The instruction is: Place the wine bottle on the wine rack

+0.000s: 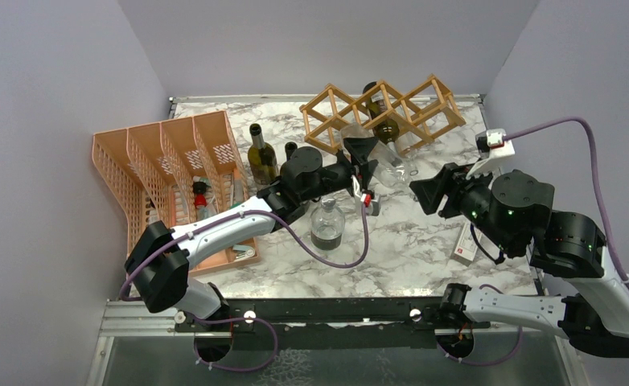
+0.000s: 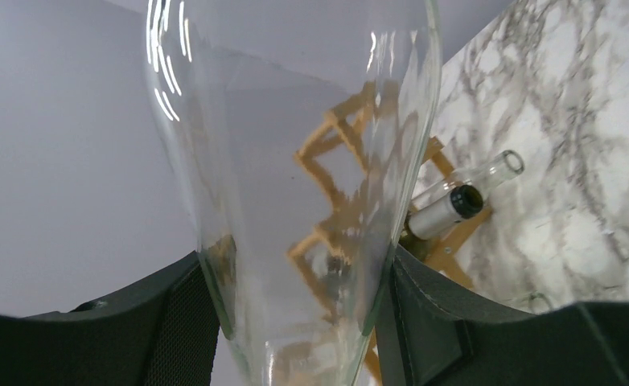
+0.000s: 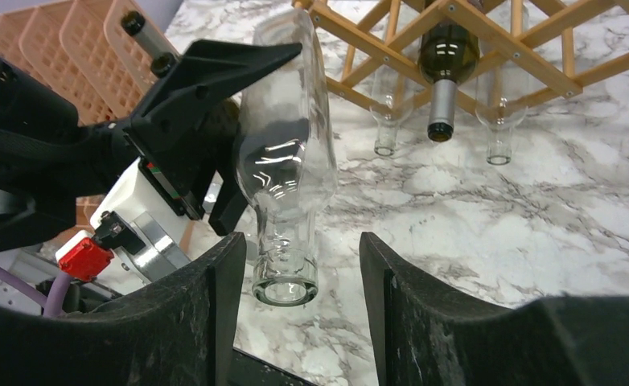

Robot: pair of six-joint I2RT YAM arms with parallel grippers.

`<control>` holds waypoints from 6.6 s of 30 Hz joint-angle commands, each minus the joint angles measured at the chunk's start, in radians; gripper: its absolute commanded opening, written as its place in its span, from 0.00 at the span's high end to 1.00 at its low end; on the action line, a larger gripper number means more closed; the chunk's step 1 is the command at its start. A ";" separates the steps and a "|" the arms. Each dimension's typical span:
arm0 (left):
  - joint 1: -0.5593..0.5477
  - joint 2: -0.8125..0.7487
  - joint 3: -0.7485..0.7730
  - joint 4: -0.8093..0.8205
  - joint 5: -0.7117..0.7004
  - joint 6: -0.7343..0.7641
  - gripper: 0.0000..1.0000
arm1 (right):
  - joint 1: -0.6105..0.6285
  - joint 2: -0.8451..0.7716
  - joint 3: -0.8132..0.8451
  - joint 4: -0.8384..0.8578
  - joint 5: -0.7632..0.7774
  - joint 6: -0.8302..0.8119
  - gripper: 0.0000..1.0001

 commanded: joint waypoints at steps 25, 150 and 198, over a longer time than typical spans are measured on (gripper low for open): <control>-0.033 -0.010 0.060 0.063 0.105 0.520 1.00 | 0.004 0.181 -0.091 -0.184 -0.027 0.214 0.46; -0.046 -0.046 0.026 -0.035 0.068 0.664 0.89 | -0.006 0.220 -0.094 -0.050 0.020 0.175 0.38; -0.044 -0.167 -0.049 0.033 -0.120 0.224 0.01 | -0.155 0.164 -0.191 0.387 0.079 -0.088 0.99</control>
